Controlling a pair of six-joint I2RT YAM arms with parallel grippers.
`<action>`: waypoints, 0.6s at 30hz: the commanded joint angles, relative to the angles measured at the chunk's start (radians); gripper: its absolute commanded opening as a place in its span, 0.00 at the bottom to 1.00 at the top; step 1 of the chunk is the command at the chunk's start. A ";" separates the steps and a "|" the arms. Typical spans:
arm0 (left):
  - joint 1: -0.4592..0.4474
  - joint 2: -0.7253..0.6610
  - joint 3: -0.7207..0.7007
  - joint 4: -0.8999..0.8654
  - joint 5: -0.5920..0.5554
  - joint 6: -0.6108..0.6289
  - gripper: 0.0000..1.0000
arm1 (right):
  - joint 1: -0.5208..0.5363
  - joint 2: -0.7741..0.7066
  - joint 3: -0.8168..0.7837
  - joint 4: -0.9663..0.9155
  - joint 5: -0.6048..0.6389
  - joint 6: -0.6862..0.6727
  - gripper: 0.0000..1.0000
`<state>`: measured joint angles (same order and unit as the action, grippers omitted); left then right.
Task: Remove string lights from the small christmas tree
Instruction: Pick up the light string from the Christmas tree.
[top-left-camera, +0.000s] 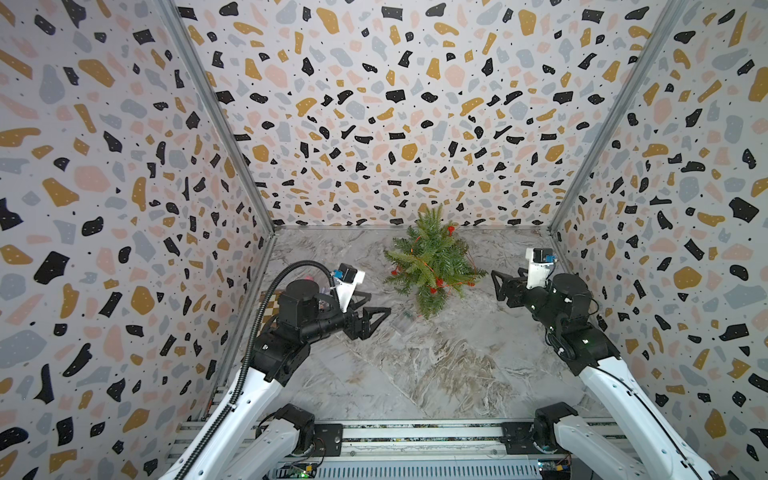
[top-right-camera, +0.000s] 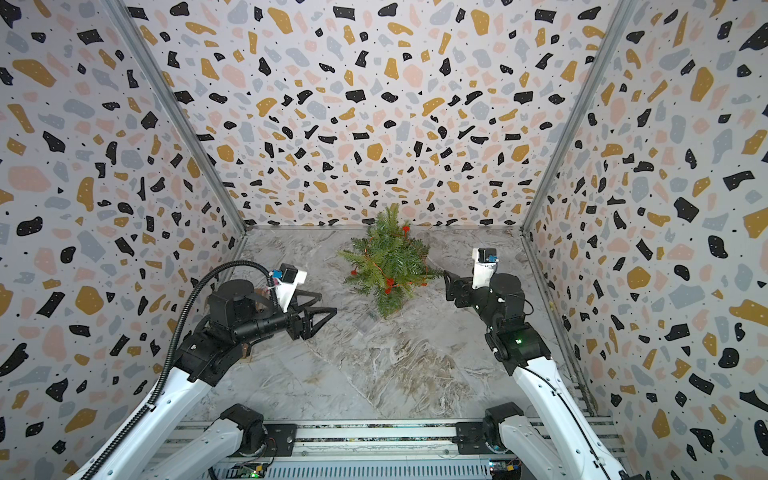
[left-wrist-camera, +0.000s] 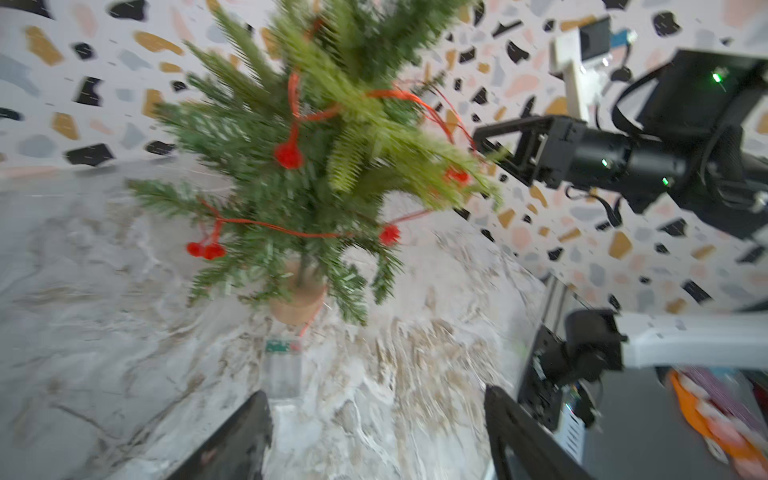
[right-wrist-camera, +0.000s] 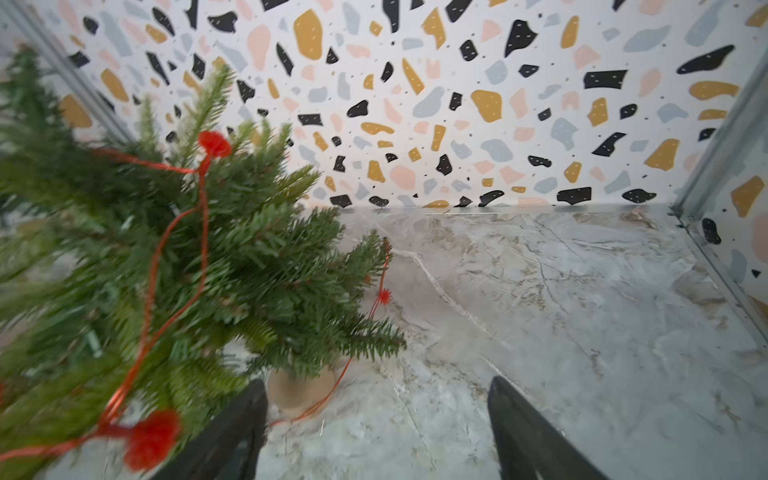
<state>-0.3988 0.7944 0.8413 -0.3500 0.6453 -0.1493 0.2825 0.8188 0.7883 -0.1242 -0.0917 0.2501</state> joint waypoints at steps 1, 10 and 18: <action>-0.006 -0.013 0.047 -0.114 0.160 0.128 0.78 | 0.003 -0.030 0.084 -0.129 -0.104 -0.071 0.80; -0.006 0.037 0.047 0.053 0.193 0.041 0.79 | 0.128 0.062 0.266 -0.168 -0.403 -0.200 0.68; -0.006 0.081 0.066 0.045 0.201 0.063 0.81 | 0.300 0.207 0.396 -0.229 -0.302 -0.284 0.59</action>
<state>-0.4030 0.8780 0.8833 -0.3531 0.8227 -0.0895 0.5571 1.0023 1.1252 -0.3046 -0.4145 0.0196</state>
